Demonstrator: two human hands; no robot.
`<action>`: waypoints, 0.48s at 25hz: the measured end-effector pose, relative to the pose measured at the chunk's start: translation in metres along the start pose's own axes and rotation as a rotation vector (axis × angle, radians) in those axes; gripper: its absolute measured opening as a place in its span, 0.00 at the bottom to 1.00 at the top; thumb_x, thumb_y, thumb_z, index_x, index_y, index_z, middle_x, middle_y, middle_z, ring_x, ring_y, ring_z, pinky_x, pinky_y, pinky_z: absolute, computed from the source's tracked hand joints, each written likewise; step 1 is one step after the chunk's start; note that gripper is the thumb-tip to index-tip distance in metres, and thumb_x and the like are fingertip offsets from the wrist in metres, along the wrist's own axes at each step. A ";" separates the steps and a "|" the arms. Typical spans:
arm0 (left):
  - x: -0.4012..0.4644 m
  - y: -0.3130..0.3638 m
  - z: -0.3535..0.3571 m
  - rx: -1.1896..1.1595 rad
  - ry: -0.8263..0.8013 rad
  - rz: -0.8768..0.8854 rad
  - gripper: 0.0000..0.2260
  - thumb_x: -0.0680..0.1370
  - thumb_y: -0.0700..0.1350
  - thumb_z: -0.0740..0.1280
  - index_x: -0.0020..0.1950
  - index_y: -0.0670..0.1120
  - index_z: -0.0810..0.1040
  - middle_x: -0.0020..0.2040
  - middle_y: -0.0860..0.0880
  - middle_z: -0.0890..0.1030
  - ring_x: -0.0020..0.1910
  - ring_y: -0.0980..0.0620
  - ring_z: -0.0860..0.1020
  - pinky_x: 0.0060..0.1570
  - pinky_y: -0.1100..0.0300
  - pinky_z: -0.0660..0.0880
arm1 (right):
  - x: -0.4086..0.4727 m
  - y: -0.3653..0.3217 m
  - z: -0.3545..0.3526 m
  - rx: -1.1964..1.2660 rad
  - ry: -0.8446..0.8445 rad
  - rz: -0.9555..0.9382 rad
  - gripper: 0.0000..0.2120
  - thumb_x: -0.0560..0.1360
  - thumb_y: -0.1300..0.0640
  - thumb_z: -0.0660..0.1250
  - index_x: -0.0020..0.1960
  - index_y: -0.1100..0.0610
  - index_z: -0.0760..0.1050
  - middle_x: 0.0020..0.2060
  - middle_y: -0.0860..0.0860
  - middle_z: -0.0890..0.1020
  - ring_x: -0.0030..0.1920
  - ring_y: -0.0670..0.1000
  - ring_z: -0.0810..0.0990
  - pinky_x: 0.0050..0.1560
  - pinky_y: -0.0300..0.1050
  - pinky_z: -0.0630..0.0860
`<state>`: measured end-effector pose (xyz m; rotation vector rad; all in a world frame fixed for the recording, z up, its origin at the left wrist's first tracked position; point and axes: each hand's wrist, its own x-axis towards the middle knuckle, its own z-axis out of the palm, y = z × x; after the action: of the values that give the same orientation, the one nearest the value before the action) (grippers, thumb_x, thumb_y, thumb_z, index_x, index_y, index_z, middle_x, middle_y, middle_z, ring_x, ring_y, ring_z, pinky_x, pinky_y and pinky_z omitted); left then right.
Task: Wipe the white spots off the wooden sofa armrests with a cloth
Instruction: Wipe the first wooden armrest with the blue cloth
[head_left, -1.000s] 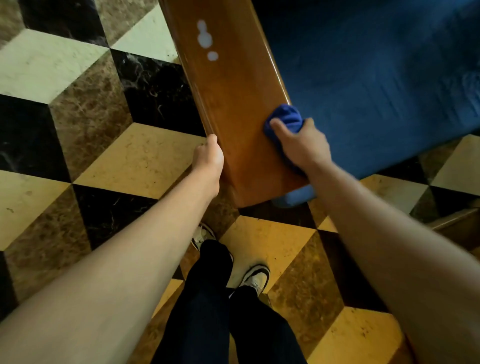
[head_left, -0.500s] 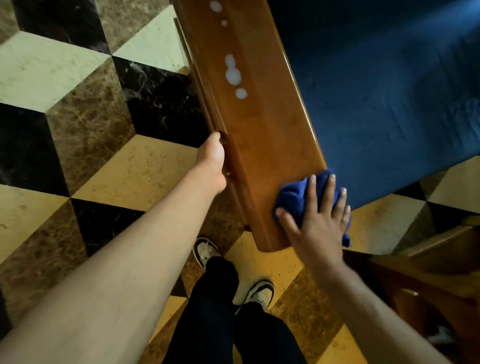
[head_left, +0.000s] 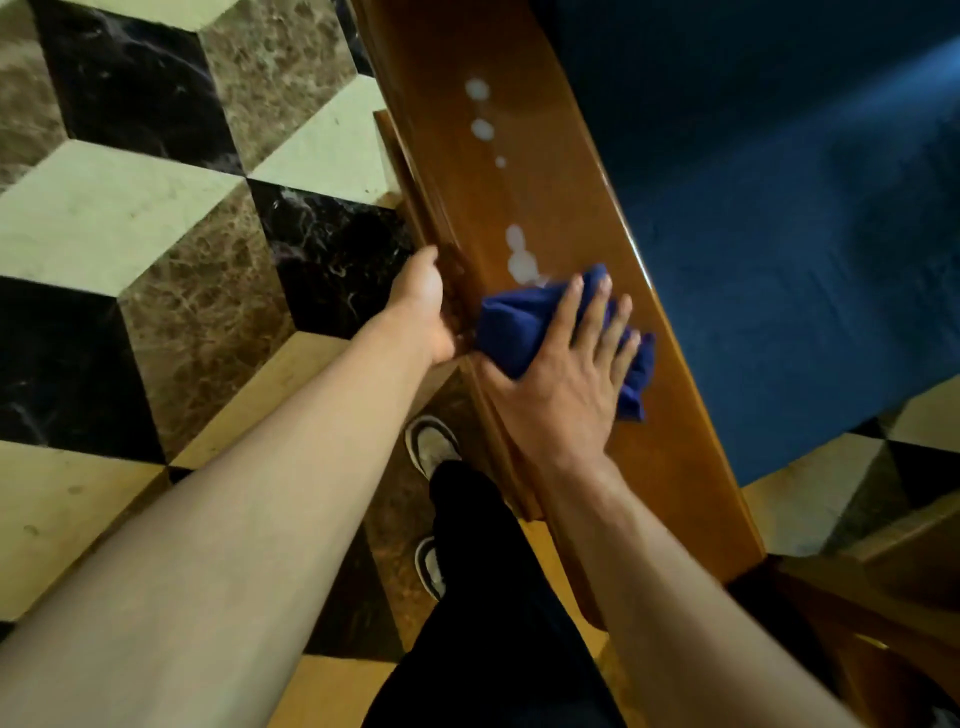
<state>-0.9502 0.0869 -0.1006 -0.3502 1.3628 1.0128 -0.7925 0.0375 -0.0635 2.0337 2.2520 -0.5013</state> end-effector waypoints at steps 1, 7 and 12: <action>-0.001 0.003 0.000 0.017 -0.015 -0.028 0.25 0.81 0.63 0.56 0.60 0.45 0.80 0.50 0.41 0.85 0.46 0.42 0.83 0.32 0.50 0.82 | -0.014 0.007 -0.002 0.001 -0.021 0.035 0.58 0.69 0.22 0.58 0.83 0.54 0.38 0.83 0.55 0.37 0.82 0.59 0.33 0.81 0.63 0.40; 0.016 0.059 0.007 0.288 -0.107 -0.206 0.27 0.81 0.62 0.50 0.62 0.47 0.82 0.54 0.38 0.86 0.51 0.38 0.84 0.38 0.37 0.82 | 0.045 0.007 -0.024 -0.041 -0.060 0.116 0.62 0.65 0.14 0.50 0.83 0.53 0.37 0.83 0.56 0.38 0.82 0.59 0.34 0.81 0.62 0.39; 0.045 0.121 0.027 0.093 -0.049 -0.076 0.24 0.82 0.59 0.51 0.64 0.51 0.82 0.57 0.40 0.86 0.54 0.36 0.85 0.46 0.34 0.81 | 0.190 0.009 -0.056 0.263 -0.170 0.272 0.46 0.63 0.16 0.58 0.67 0.48 0.72 0.58 0.52 0.83 0.53 0.52 0.84 0.52 0.51 0.82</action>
<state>-1.0301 0.1911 -0.0947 -0.3037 1.3380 0.8876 -0.7975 0.2356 -0.0621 2.2688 1.8592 -0.9445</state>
